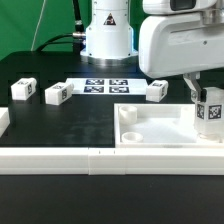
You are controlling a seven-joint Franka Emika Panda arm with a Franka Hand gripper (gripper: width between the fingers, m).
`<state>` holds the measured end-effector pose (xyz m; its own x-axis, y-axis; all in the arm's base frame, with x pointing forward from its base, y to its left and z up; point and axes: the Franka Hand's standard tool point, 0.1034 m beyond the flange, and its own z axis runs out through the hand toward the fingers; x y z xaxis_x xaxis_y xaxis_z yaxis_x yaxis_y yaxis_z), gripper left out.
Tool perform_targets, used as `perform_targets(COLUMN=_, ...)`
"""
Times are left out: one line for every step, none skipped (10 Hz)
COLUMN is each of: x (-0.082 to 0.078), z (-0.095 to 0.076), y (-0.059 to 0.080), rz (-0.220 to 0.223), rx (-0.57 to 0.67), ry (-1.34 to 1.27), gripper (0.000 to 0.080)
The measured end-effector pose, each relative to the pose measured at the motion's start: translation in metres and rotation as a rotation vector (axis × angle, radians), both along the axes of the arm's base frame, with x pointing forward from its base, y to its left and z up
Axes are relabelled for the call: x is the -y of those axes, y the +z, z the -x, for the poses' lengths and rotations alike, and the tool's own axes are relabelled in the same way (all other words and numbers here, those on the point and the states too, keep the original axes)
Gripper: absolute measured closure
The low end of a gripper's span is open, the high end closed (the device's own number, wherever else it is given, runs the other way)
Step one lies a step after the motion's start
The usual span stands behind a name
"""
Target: Assemble one leg
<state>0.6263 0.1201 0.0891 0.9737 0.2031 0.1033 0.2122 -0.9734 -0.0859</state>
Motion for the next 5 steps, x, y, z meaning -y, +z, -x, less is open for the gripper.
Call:
perform_targets(x=0.0001, z=0.0000, y=0.0000, rz=0.000, rx=0.000, ry=0.000, gripper=0.0506)
perform_targets(x=0.0001, z=0.0000, y=0.0000, rz=-0.001, rx=0.000, ry=-0.003, gripper=0.0506)
perform_targets(x=0.0017, z=-0.0010, y=-0.0005, rz=-0.032, rx=-0.009, ry=-0.162, gripper=0.0506)
perform_targets(x=0.0036, z=-0.0019, y=-0.0008, rz=-0.063, rx=-0.017, ry=-0.319, gripper=0.0506)
perform_targets(x=0.0044, z=-0.0018, y=-0.0008, rz=-0.076, rx=-0.022, ry=-0.432, gripper=0.0506)
